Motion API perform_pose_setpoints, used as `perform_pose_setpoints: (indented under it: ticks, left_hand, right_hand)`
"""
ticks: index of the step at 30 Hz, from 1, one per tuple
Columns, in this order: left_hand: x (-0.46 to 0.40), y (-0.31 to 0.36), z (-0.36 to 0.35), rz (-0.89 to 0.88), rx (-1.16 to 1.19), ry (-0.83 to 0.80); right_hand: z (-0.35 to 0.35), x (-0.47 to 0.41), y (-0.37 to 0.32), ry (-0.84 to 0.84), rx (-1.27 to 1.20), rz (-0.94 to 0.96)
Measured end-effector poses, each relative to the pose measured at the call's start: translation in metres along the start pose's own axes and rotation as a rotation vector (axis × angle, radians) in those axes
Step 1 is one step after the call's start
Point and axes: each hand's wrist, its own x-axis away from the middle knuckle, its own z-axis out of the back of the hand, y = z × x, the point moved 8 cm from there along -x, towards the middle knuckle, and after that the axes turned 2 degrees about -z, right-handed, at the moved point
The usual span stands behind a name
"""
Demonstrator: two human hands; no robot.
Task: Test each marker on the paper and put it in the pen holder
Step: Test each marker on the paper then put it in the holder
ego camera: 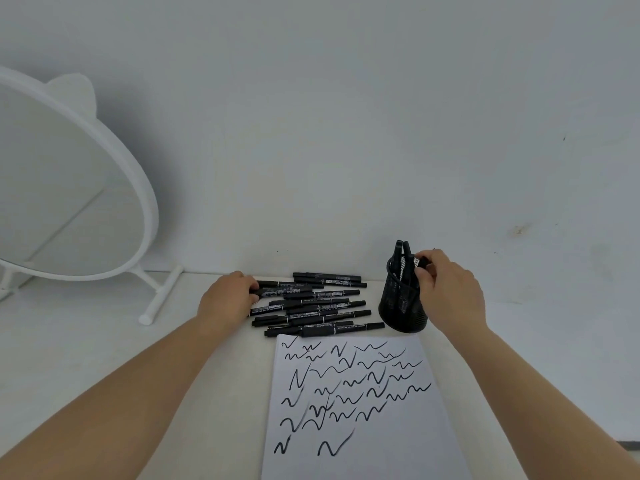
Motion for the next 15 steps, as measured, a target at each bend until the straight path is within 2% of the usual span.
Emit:
perform_pose_setpoints:
  ticks: [8,10,13,15]
  left_hand:
    - [0.002,0.008,0.007,-0.106,-0.049,-0.038]
    - [0.006,0.01,0.018,-0.133,-0.097,-0.001]
    - [0.023,0.018,0.04,-0.153,-0.146,0.08]
    - [0.038,0.031,0.054,-0.167,-0.108,0.129]
  right_hand:
    - [0.006,0.01,-0.006,-0.065,0.029,0.023]
    - [0.017,0.018,-0.01,0.032,0.026,0.071]
    - [0.041,0.04,-0.022,0.217,-0.108,0.186]
    - [0.046,0.057,-0.028,0.227,-0.241,0.215]
